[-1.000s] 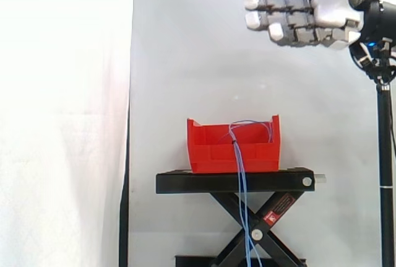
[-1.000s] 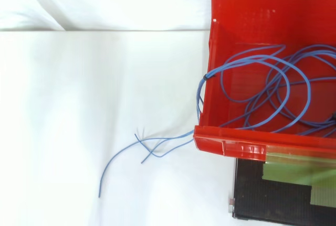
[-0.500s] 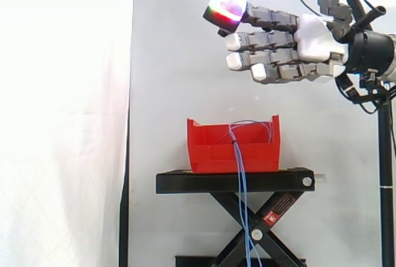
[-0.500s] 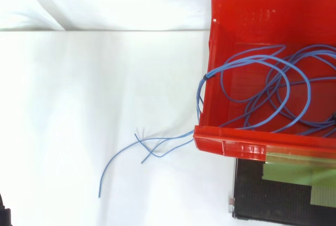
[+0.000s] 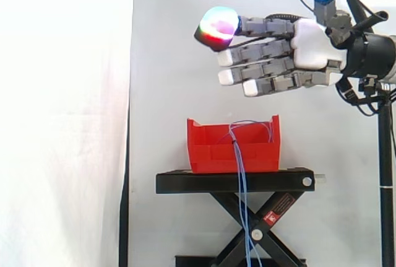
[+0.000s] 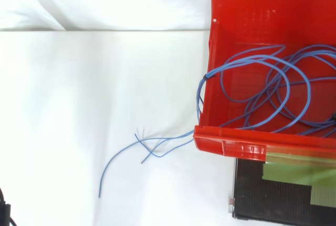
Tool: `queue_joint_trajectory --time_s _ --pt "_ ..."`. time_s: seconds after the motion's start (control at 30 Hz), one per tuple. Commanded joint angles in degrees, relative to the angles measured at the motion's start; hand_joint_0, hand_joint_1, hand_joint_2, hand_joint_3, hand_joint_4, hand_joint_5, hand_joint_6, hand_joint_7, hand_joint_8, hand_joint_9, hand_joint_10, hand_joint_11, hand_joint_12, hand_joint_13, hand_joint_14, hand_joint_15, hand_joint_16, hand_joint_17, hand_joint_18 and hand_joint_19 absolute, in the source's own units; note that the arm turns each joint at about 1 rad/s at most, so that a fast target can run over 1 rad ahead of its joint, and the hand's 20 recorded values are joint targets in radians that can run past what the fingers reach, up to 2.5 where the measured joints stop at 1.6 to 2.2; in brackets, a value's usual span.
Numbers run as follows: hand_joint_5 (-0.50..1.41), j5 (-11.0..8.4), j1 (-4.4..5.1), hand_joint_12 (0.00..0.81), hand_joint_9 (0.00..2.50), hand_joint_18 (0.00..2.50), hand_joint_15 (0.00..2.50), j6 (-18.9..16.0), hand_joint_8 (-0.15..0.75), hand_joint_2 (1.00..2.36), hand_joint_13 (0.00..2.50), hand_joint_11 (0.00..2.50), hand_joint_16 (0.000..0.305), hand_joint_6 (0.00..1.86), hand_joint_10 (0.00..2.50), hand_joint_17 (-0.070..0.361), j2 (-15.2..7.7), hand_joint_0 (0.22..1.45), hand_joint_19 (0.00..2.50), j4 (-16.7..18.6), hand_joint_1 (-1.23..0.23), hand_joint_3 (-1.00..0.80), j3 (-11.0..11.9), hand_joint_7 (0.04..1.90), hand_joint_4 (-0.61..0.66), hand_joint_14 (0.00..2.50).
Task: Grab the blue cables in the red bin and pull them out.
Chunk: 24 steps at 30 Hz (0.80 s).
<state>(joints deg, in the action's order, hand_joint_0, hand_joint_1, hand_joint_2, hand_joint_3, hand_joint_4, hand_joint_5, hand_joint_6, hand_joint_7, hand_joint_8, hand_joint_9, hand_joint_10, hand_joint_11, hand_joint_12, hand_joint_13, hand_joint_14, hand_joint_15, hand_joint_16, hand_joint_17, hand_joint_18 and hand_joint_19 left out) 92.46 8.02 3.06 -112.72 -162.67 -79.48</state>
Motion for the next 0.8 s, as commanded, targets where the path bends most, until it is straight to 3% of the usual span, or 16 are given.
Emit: queue_joint_trajectory --time_s 0.0,0.07,0.1,0.13,0.2,0.27,0.3,0.5,0.7,0.73,0.77 --pt "0.40 -0.26 0.24 0.336 0.37 0.24 0.20 1.4 0.234 1.00 0.24 0.16 0.051 0.01 0.01 0.115 -2.9 0.74 0.48 -2.7 -0.78 -1.00 2.8 0.22 0.14 0.01" --pt "0.40 1.32 -0.11 0.335 0.37 0.24 0.20 1.8 0.234 1.00 0.24 0.16 0.051 0.01 0.01 0.115 -7.0 0.74 0.48 -7.4 -0.78 -1.00 8.1 0.23 0.14 0.01" --pt "0.40 1.32 -0.11 0.335 0.37 0.24 0.20 1.8 0.232 1.00 0.24 0.16 0.051 0.01 0.01 0.114 -7.0 0.74 0.49 -7.4 -0.78 -1.00 8.1 0.22 0.13 0.01" --pt "0.40 3.61 -0.46 0.334 0.37 0.24 0.20 3.0 0.232 1.00 0.24 0.16 0.051 0.01 0.01 0.114 -10.6 0.74 0.49 -11.8 -0.78 -1.00 13.4 0.22 0.13 0.01" --pt "0.40 5.28 -0.72 0.334 0.37 0.24 0.20 4.3 0.233 1.00 0.24 0.15 0.051 0.01 0.01 0.114 -12.3 0.74 0.48 -14.9 -0.78 -1.00 16.6 0.22 0.13 0.01" --pt "0.41 7.65 -1.43 0.334 0.37 0.24 0.20 8.1 0.232 1.00 0.24 0.16 0.051 0.01 0.01 0.114 -15.6 0.74 0.49 -20.5 -0.79 -1.00 22.3 0.22 0.13 0.01" --pt "0.41 8.09 -1.60 0.334 0.37 0.24 0.20 10.1 0.232 1.00 0.24 0.15 0.051 0.01 0.01 0.114 -16.6 0.74 0.48 -22.3 -0.79 -1.00 24.0 0.22 0.13 0.01" --pt "0.41 7.39 -1.78 0.335 0.37 0.24 0.20 15.8 0.233 1.00 0.24 0.17 0.051 0.01 0.01 0.114 -17.1 0.74 0.48 -23.3 -0.78 -1.00 24.6 0.22 0.14 0.01" --pt "0.40 5.98 -2.13 0.336 0.37 0.24 0.20 21.3 0.233 1.00 0.24 0.16 0.051 0.01 0.01 0.114 -17.0 0.74 0.49 -22.6 -0.78 -1.00 22.5 0.22 0.14 0.01" --pt "0.40 5.72 -2.22 0.336 0.37 0.24 0.21 23.6 0.233 1.00 0.24 0.16 0.051 0.01 0.01 0.114 -17.0 0.74 0.49 -22.7 -0.78 -1.00 22.4 0.22 0.14 0.01" --pt "0.40 5.36 -2.39 0.336 0.37 0.24 0.20 28.9 0.233 1.00 0.24 0.16 0.051 0.01 0.01 0.114 -17.0 0.74 0.48 -22.8 -0.78 -1.00 22.4 0.22 0.14 0.01"
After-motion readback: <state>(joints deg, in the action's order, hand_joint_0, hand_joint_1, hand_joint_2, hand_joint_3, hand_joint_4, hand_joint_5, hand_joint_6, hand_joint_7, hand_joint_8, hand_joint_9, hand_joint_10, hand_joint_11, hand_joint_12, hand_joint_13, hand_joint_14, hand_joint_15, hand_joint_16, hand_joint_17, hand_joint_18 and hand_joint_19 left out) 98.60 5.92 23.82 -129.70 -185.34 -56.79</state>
